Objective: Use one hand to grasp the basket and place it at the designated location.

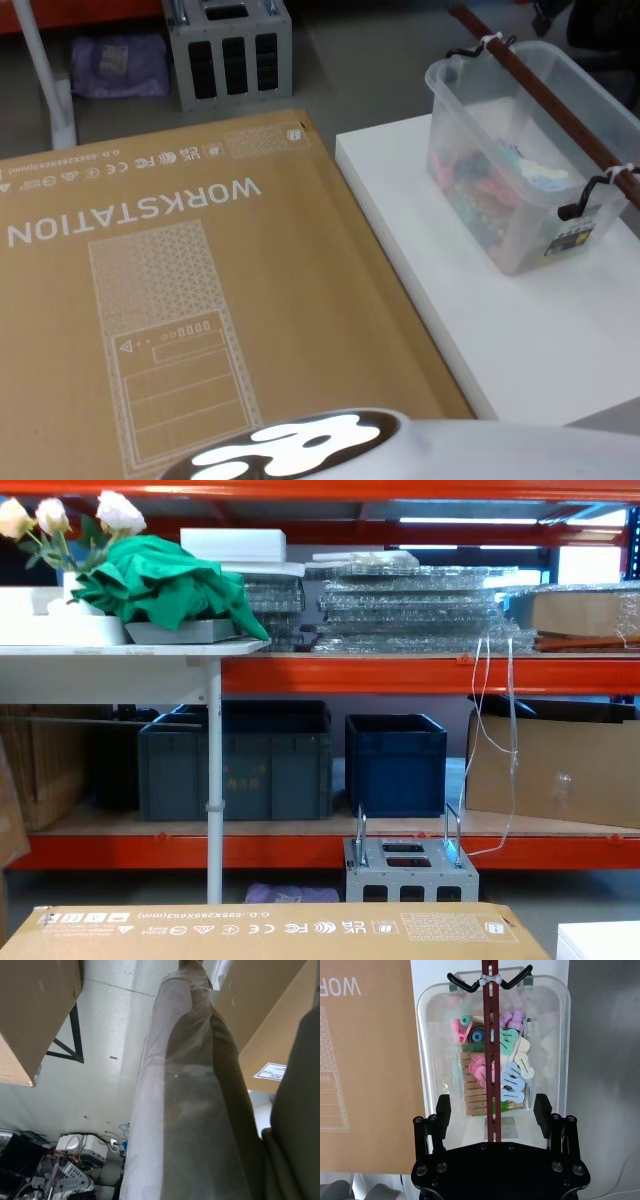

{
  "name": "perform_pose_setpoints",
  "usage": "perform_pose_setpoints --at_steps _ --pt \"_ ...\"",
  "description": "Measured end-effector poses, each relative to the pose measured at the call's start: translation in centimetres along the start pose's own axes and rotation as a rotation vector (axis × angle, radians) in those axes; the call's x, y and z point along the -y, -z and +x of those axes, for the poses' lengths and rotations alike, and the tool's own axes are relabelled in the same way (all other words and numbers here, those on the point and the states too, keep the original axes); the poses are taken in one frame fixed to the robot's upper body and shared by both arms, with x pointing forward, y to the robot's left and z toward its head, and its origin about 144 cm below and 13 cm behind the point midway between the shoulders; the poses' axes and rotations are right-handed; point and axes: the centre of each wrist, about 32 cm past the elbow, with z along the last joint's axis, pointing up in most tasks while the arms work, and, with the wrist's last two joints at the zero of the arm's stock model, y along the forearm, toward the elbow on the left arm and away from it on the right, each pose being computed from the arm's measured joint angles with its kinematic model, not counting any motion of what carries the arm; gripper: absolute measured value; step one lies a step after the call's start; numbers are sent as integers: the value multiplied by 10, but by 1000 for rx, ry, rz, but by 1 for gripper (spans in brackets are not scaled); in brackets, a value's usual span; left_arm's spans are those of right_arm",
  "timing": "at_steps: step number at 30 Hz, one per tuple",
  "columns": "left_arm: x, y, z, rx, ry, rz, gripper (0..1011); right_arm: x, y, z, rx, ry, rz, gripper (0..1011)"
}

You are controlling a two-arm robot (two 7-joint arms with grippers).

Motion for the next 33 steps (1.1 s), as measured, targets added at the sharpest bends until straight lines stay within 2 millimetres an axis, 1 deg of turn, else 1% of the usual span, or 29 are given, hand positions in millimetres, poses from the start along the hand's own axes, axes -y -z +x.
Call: perform_pose_setpoints --at_steps 33 --pt "0 0 0 0 0 0 0 0 0 0 0 1 -1 1000"
